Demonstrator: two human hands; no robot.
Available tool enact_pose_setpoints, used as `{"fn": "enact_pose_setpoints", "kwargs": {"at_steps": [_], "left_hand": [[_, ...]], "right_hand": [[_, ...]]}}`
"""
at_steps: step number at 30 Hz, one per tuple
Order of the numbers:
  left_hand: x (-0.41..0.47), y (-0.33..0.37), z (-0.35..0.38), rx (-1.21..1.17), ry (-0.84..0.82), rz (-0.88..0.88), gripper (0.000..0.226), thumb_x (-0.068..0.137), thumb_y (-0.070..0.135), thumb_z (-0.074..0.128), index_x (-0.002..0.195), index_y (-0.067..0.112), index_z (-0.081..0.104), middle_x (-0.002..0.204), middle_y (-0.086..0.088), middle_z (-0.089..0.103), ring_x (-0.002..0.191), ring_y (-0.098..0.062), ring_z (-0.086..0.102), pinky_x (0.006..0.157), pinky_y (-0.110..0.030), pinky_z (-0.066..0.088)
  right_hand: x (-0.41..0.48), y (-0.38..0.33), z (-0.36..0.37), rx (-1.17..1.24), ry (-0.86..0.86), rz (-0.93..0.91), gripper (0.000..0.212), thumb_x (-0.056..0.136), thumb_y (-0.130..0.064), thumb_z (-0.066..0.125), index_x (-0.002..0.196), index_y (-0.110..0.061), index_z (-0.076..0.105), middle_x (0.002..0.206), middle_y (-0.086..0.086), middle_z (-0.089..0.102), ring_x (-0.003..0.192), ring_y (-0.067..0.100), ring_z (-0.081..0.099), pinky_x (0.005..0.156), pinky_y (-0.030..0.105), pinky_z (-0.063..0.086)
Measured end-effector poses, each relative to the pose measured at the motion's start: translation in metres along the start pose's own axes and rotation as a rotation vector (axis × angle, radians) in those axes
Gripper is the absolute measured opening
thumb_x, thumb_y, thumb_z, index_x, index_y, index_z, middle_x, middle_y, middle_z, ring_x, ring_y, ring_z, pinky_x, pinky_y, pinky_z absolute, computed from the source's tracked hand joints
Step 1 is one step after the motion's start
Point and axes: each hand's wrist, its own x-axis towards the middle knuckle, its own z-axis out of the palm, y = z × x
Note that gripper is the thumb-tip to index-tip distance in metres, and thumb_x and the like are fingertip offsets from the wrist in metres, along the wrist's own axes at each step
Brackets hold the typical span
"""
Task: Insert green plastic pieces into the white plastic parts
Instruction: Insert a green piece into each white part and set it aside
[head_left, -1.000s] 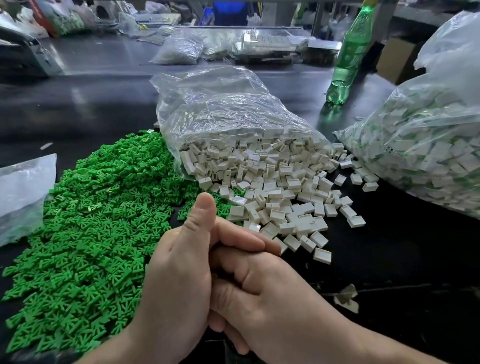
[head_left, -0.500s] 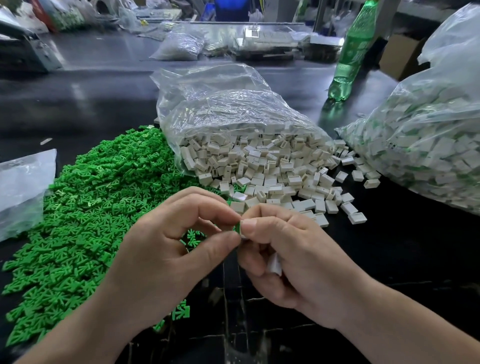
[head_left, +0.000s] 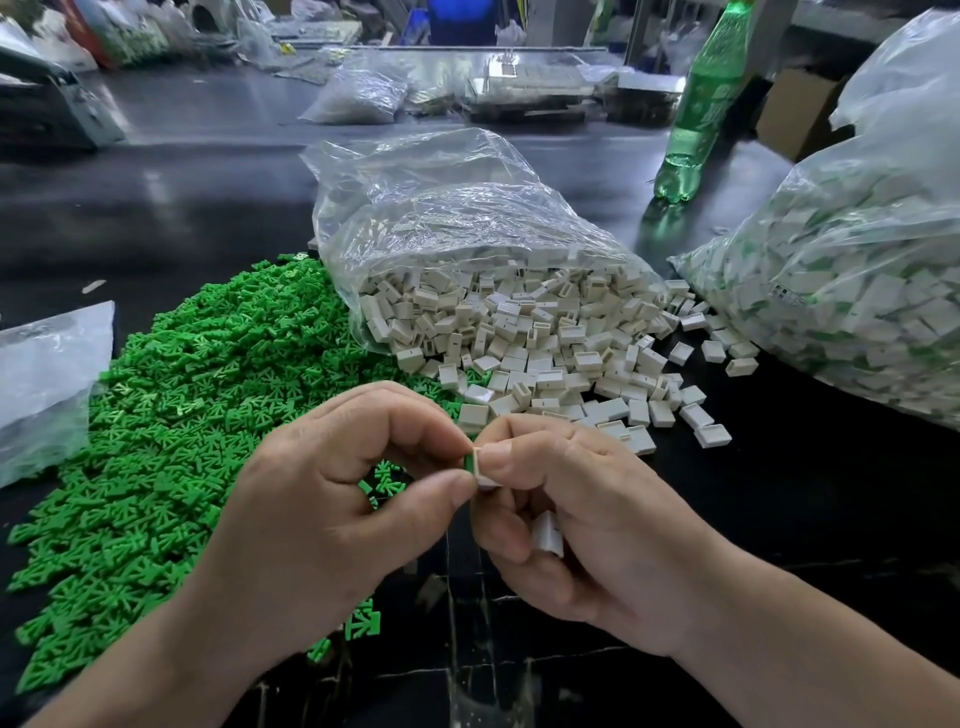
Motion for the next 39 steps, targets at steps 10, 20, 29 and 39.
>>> {"fn": "enact_pose_setpoints", "kwargs": {"at_steps": [10,20,29,39], "left_hand": [[-0.002,-0.005,0.003,-0.129,0.104,-0.106,0.016,0.079,0.029,0.059,0.093,0.032,0.065,0.092,0.011,0.072,0.079,-0.004,0.069,0.065,-0.011,0.051],[-0.001,-0.028,0.025,0.623,-0.35,0.043,0.047,0.087,0.044,0.063,0.127,0.022,0.066,0.116,-0.002,0.064,0.107,-0.025,0.057,0.088,-0.042,0.05],[0.002,-0.027,0.026,0.547,-0.358,0.034,0.029,0.087,0.044,0.053,0.104,0.027,0.07,0.103,0.011,0.065,0.098,-0.018,0.056,0.081,-0.045,0.047],[0.002,-0.024,0.028,0.579,-0.35,0.032,0.026,0.084,0.044,0.057,0.095,0.027,0.074,0.095,0.006,0.064,0.093,-0.021,0.056,0.078,-0.045,0.048]], "right_hand": [[0.001,0.0,-0.008,0.084,-0.031,-0.052,0.006,0.08,-0.018,0.055,0.075,-0.016,0.054,0.06,0.006,0.055,0.035,0.011,0.042,0.035,0.015,0.024],[0.008,-0.011,-0.027,0.156,0.2,-0.086,0.017,0.09,-0.025,0.066,0.077,-0.017,0.059,0.07,0.003,0.056,0.043,0.01,0.046,0.032,0.018,0.033],[0.006,-0.004,-0.02,-0.193,0.3,-0.089,0.024,0.096,-0.024,0.065,0.071,-0.023,0.065,0.066,0.004,0.056,0.04,0.011,0.043,0.034,0.019,0.03],[0.005,0.002,-0.029,-0.808,0.429,-0.173,0.004,0.093,-0.035,0.067,0.089,-0.037,0.067,0.061,-0.015,0.061,0.051,-0.001,0.053,0.05,0.015,0.042]]}}
